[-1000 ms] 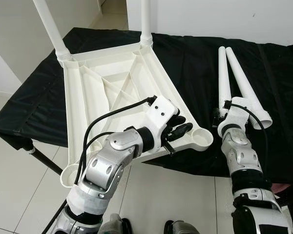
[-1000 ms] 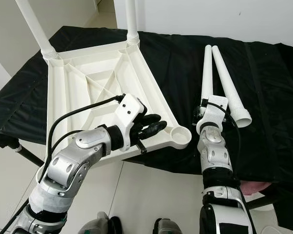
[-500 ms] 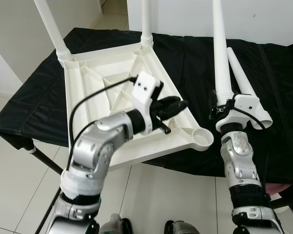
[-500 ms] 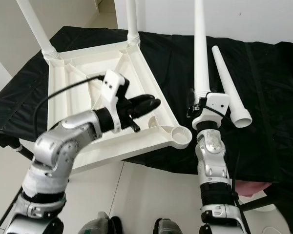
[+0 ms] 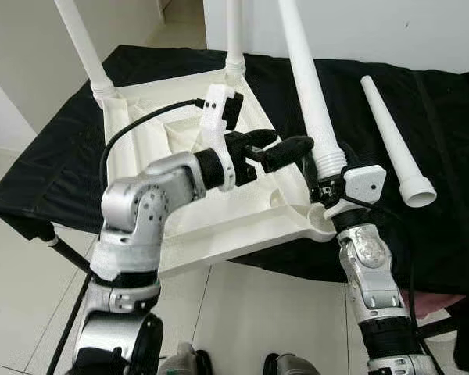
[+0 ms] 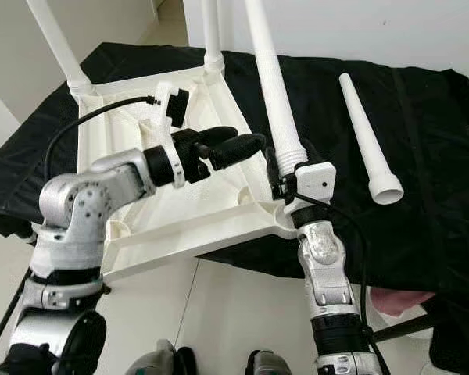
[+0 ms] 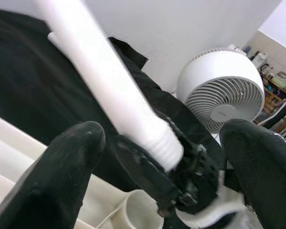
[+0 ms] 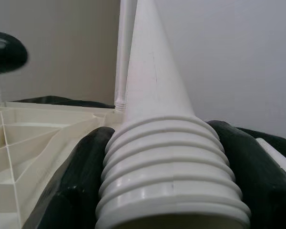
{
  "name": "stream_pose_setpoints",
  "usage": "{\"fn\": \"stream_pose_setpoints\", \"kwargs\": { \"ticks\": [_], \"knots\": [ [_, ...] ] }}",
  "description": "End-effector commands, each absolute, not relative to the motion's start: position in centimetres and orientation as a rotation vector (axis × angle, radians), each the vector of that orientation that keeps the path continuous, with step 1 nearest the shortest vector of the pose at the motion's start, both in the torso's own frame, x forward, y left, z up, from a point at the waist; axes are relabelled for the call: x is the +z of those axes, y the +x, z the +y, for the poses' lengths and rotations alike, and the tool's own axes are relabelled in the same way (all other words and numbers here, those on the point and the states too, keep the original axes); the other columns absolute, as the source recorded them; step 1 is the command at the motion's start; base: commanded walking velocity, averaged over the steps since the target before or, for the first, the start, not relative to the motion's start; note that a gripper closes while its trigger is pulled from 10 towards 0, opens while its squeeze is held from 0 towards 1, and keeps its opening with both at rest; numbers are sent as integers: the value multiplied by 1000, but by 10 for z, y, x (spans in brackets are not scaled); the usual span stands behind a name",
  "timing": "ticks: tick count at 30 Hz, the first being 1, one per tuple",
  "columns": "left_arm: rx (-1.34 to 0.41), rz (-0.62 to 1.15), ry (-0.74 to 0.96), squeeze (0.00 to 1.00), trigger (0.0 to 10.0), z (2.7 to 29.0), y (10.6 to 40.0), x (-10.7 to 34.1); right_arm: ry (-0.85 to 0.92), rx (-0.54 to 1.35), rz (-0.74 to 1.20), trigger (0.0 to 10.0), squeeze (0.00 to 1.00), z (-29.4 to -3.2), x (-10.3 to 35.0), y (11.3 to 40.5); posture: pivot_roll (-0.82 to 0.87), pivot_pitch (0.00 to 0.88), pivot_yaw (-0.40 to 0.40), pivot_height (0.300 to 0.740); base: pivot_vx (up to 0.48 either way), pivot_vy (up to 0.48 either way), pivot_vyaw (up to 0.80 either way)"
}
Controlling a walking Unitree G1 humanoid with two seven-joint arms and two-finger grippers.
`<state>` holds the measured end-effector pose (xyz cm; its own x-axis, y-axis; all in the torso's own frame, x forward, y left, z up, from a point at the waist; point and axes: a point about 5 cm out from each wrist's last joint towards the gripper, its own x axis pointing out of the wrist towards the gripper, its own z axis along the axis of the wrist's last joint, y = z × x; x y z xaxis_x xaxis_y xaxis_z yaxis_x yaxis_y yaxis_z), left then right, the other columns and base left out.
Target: Building children table
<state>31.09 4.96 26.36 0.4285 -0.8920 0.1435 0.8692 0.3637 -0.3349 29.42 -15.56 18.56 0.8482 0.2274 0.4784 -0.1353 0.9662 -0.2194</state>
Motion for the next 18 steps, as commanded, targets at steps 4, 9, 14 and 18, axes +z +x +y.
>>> {"fn": "stream_pose_setpoints", "kwargs": {
  "ticks": [4,9,14,18],
  "knots": [
    [-1143,121,-379,1000,10000,51,322,261,-218,265,-570,10000,0,-143,189,286,-122,112,101,740,0,0,0],
    [-1097,193,-267,922,10000,47,330,248,-205,282,-569,10000,0,-140,190,285,-124,114,102,740,0,0,0],
    [-1061,235,-265,0,10000,45,336,243,-206,298,-580,10000,0,-137,192,283,-127,117,102,740,0,0,0],
    [-1046,231,-281,0,10000,42,344,249,-204,325,-561,10000,0,-132,187,281,-127,117,102,740,0,0,0]
  ]
}}
